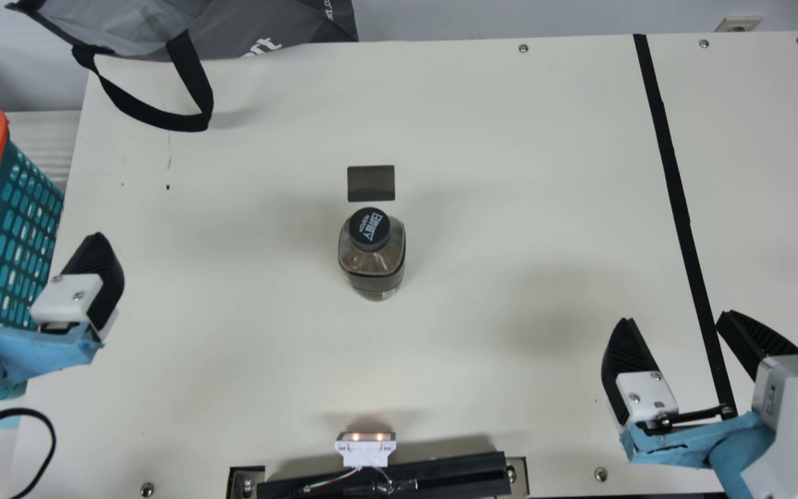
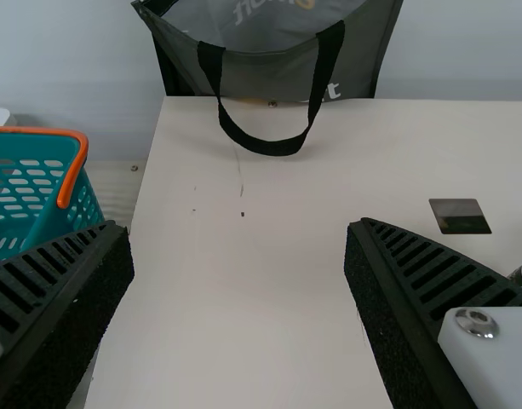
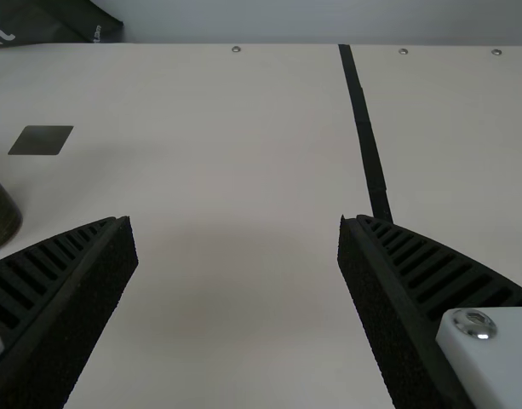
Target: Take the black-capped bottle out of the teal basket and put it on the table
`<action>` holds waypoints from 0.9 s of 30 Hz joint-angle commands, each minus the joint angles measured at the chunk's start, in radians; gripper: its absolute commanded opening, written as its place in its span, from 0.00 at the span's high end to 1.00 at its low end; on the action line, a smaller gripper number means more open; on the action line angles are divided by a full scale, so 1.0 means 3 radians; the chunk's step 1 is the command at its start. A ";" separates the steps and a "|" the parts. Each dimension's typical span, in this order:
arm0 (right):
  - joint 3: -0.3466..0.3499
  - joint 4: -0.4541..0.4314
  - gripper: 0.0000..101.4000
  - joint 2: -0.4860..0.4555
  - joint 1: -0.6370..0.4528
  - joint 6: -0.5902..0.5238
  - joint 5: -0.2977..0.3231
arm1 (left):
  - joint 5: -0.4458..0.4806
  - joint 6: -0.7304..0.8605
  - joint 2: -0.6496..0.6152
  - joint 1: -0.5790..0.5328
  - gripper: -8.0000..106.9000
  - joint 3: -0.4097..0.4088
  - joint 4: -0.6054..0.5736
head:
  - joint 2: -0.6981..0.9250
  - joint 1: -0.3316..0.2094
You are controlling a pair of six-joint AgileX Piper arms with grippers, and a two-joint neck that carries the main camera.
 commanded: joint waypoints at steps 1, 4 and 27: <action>0.0000 0.0000 0.10 0.0000 0.0000 0.0000 0.0000 | 0.0000 0.0000 0.0000 0.0000 0.00 0.0000 0.0000 | 0.0028 -0.0012; 0.0000 0.0000 0.10 0.0000 0.0000 0.0000 0.0000 | -0.0032 0.0119 -0.0020 0.0080 0.00 -0.0022 -0.0073 | 0.0028 -0.0012; 0.0000 0.0002 0.10 0.0000 0.0000 0.0000 -0.0004 | 0.0270 0.0886 -0.0182 0.0312 0.00 -0.0531 -0.0415 | 0.0028 -0.0012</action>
